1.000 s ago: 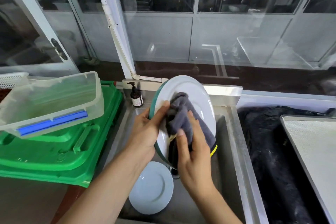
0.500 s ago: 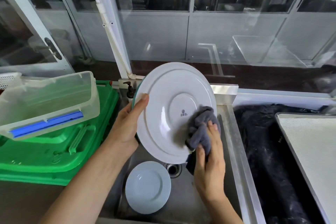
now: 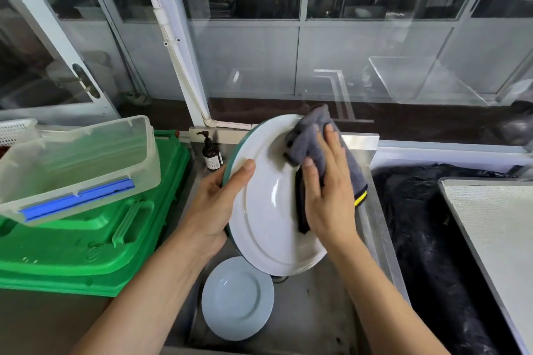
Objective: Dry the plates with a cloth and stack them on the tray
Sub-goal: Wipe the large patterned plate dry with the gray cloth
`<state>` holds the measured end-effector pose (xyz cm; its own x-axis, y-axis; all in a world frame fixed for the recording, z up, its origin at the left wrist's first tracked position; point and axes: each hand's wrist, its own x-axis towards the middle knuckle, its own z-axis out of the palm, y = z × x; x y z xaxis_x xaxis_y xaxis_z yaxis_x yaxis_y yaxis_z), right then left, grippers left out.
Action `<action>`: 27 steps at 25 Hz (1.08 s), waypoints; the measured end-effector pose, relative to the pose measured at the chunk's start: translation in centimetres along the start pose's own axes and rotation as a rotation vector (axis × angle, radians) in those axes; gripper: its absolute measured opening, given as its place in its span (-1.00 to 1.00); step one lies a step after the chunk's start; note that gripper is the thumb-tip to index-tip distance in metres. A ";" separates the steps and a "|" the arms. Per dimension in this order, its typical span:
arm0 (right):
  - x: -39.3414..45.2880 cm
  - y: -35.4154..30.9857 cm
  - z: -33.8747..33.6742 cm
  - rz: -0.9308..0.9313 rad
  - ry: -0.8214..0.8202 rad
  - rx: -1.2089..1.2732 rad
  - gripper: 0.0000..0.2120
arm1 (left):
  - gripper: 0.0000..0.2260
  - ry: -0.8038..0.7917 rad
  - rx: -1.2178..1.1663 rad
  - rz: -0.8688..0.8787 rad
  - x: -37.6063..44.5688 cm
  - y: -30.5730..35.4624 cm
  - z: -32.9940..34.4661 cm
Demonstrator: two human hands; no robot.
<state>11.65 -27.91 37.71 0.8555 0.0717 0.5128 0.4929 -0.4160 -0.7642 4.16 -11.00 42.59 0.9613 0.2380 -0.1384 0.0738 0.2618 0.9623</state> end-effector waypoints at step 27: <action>-11.0 -1.1 0.7 -0.278 -0.302 -0.079 -0.53 | -0.58 0.136 -0.116 -0.059 0.8 -0.4 -0.5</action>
<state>1.81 -27.62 32.70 0.7055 0.4485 0.5488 0.7080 -0.4107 -0.5745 4.78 -10.42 41.97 0.9108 0.3416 -0.2320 0.0903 0.3834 0.9192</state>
